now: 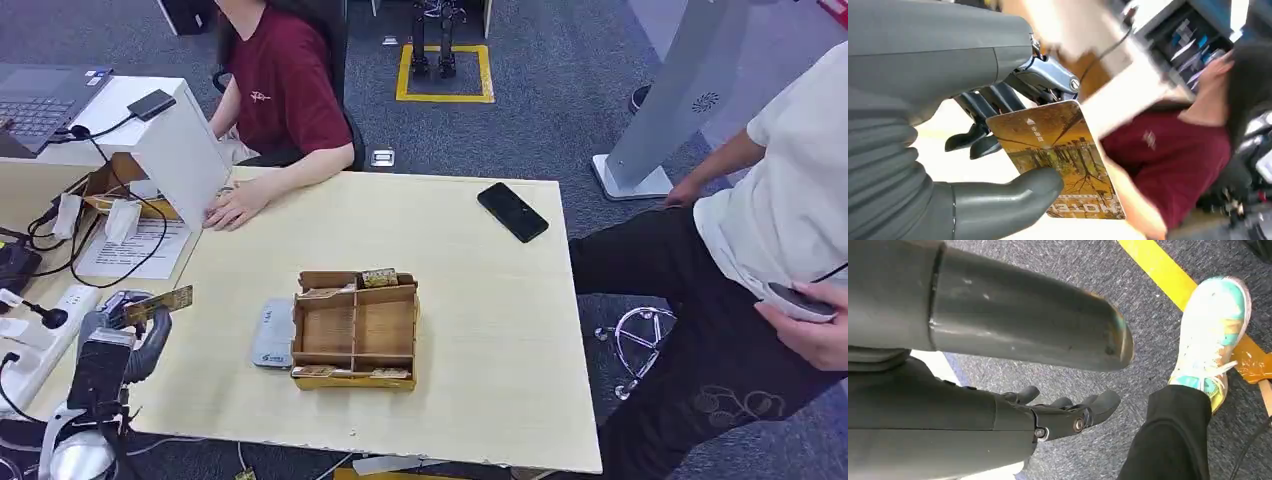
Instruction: Pass the card to the sensor for recognition and then transmit it.
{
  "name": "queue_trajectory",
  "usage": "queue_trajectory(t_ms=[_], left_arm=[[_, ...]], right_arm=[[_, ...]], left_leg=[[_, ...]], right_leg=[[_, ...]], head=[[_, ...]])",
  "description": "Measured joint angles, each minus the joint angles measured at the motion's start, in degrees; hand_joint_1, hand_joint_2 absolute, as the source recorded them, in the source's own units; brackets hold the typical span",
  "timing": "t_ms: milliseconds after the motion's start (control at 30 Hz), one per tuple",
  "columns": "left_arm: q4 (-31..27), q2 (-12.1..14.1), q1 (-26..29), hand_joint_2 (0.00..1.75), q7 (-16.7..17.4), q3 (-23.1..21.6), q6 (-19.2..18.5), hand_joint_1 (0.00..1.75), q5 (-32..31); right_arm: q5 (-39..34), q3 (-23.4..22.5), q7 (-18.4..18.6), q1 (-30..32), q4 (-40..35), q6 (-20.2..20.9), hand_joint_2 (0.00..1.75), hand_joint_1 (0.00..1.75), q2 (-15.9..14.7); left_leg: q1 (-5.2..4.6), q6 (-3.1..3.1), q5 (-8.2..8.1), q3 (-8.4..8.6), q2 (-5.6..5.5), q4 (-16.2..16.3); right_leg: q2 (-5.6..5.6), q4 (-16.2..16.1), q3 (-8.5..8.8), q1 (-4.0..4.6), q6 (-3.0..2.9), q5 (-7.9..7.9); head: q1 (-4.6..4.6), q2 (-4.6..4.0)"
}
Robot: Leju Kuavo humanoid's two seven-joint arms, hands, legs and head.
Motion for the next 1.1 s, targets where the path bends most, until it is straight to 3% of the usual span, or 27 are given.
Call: queue_trajectory(t_ms=[67,167,500,667,833,1100], left_arm=[[0.0,-0.1,0.1,1.75,1.5,0.4,-4.3,1.75,4.7],[0.0,-0.1,0.1,1.75,2.8,0.8,-6.7,1.75,7.1],[0.3,0.1,1.6,1.75,7.3,-0.6,-10.2,1.75,-0.1],[1.1,-0.3,2.0,1.75,8.8,-3.3,-8.9,1.75,-4.7],[2.6,-0.6,1.9,1.75,10.8,-5.9,-5.4,1.75,-14.5],[5.9,-2.3,1.9,1.75,11.6,-9.5,-5.2,1.75,-17.6]], right_arm=[[0.0,0.0,0.0,0.0,0.0,-0.2,0.00,0.00,0.0],[0.0,0.0,0.0,0.1,0.0,-0.2,0.00,0.00,0.0],[0.0,0.0,0.0,0.1,0.0,-0.2,0.00,0.00,0.0],[0.0,0.0,0.1,0.1,0.0,-0.2,0.00,0.00,0.1],[0.0,0.0,0.4,0.1,0.0,0.1,0.00,0.00,0.3],[0.1,0.1,0.6,0.0,0.0,0.2,0.00,0.00,0.4]], left_leg=[[0.00,0.00,0.00,0.00,0.00,0.0],[0.00,0.00,0.00,-0.01,0.00,0.0],[-0.01,0.00,0.00,-0.01,0.00,0.0],[-0.01,0.00,0.00,-0.01,0.00,0.0],[-0.01,0.00,0.00,0.00,0.00,0.0],[-0.01,0.00,0.00,0.00,0.00,0.0]], right_leg=[[0.00,0.0,0.00,0.00,0.00,0.00],[0.00,0.0,0.00,0.00,0.00,0.00],[0.00,0.0,-0.01,-0.01,0.00,0.00],[0.00,0.0,-0.01,-0.01,0.00,0.00],[0.00,0.0,-0.01,0.00,0.00,0.00],[0.00,0.0,-0.03,-0.01,0.00,0.00]], head=[[0.00,0.02],[0.00,0.00],[0.00,0.00],[0.02,0.00],[0.00,0.00],[0.00,0.00]])
